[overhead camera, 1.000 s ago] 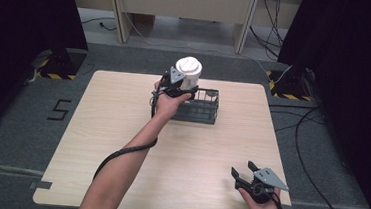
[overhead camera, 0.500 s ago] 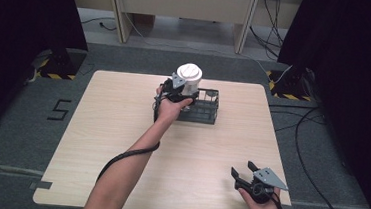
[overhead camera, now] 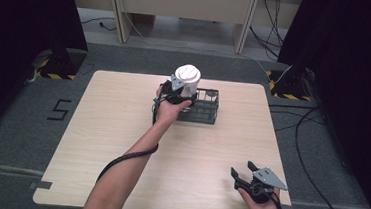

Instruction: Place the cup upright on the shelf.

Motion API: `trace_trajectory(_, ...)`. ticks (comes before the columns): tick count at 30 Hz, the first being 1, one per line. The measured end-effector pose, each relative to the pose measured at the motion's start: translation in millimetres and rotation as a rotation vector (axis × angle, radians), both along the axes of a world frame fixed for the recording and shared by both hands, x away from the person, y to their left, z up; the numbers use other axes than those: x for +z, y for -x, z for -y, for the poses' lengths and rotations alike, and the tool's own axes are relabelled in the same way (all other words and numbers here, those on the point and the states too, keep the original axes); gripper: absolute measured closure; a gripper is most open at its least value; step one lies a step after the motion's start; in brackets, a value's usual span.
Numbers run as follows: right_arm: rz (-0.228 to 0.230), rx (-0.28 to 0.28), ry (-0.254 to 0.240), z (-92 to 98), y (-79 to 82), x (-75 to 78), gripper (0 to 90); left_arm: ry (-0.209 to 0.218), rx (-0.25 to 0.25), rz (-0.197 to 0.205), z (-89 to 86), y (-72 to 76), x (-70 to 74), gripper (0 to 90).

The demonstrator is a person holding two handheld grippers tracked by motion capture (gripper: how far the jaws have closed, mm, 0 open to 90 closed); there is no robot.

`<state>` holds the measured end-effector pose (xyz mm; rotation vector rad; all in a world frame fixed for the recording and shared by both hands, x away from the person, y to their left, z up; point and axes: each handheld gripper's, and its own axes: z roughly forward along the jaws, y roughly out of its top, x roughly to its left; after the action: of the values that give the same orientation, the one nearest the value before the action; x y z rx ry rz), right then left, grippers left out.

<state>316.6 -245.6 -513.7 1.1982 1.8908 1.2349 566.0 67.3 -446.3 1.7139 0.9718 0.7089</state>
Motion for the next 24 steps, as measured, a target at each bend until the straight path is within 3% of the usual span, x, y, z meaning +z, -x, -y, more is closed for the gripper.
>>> trace_trajectory(10, -0.002, 0.003, -0.001, 0.3, -0.3, 0.0, 31.0, 0.000, 0.003, 0.008, -4.2, 8.3, 3.3, 14.3)
trace_trajectory(17, -0.003, 0.000, 0.000, 0.0, -0.5, -0.1, 31.0, 0.026, -0.003, 0.028, -15.0, 23.1, 12.4, 14.3)
trace_trajectory(24, -0.004, -0.002, 0.002, -0.2, -0.5, -0.1, 31.0, 0.009, -0.009, 0.041, -27.3, 38.3, 16.9, 14.3)
